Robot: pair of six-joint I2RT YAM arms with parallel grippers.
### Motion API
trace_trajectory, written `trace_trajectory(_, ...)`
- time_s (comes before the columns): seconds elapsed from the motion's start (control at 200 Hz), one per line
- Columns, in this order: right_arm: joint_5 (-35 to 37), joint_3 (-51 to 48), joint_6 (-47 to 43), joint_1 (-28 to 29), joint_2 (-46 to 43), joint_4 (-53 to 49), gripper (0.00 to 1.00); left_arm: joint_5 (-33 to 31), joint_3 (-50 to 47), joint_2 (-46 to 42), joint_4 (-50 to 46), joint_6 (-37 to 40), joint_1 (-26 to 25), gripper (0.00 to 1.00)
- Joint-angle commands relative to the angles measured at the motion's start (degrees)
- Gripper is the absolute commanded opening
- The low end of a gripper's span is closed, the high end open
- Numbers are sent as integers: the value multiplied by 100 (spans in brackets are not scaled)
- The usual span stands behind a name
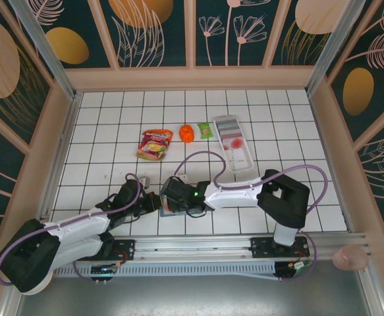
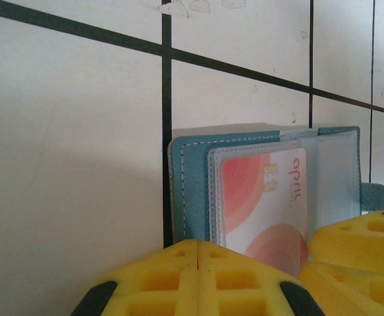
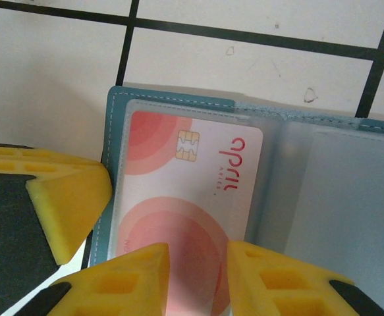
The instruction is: Put the credit cards into the card holder
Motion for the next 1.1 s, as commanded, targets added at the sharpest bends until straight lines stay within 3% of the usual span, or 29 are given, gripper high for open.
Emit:
trace_trajectory(0.0, 267, -21, 56, 20, -39, -194, 32, -14, -59, -14, -117, -11, -16, 0)
trace_trajectory(1.091, -36, 83, 67, 63, 254, 65, 36, -40, -76, -88, -143, -40, -14, 0)
